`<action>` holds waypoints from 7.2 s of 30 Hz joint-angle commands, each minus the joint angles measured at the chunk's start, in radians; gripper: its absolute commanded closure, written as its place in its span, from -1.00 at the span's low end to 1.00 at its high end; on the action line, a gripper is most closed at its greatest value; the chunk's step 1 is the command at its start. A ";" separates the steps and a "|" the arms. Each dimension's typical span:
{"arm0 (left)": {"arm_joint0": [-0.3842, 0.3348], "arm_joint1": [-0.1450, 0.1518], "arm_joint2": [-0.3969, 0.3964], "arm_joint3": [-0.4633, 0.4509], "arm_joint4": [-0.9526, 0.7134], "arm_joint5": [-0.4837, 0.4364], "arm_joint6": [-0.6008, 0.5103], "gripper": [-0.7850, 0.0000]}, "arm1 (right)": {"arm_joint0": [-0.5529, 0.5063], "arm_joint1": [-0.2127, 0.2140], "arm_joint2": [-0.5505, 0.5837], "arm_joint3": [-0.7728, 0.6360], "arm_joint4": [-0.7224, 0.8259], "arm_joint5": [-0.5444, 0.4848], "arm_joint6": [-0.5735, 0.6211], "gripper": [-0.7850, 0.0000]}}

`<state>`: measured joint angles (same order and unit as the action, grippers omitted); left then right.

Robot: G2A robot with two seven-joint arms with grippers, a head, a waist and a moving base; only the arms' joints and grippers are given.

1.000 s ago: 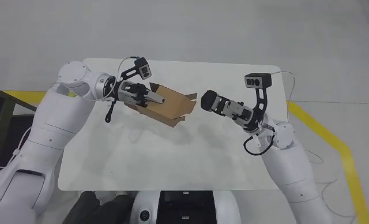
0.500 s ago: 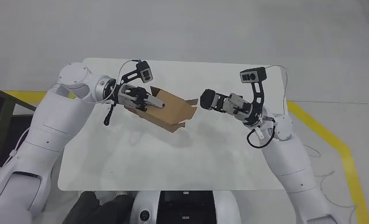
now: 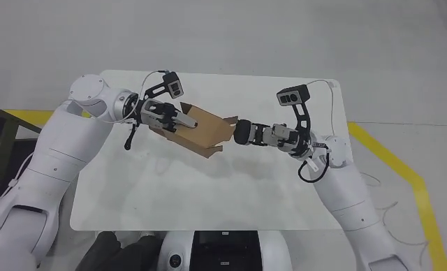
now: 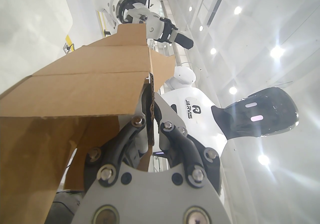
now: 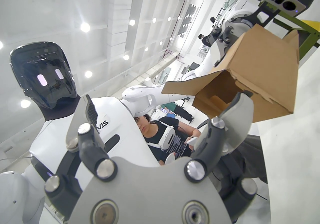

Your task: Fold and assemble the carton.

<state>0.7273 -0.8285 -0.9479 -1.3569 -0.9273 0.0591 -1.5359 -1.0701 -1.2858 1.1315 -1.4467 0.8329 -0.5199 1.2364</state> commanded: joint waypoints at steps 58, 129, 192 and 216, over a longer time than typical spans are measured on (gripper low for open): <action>-0.014 -0.008 -0.005 0.040 0.041 -0.059 0.021 1.00 | -0.010 -0.052 -0.135 -0.018 -0.167 -0.085 -0.243 -1.00; 0.030 -0.041 -0.101 0.031 0.187 -0.057 0.062 1.00 | -0.100 -0.015 0.030 -0.234 -0.267 -0.039 -0.282 -1.00; -0.009 -0.022 0.002 0.054 -0.047 0.039 0.000 1.00 | -0.022 -0.042 -0.134 -0.118 -0.233 -0.052 -0.279 -1.00; -0.076 0.004 0.073 0.072 0.020 0.006 0.000 1.00 | -0.101 -0.019 -0.038 -0.180 -0.276 -0.027 -0.287 -1.00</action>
<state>0.6588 -0.8269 -0.8830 -1.2829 -0.9168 0.0651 -1.5359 -1.1638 -1.3072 1.0848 -1.6213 0.5645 -0.5513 0.9488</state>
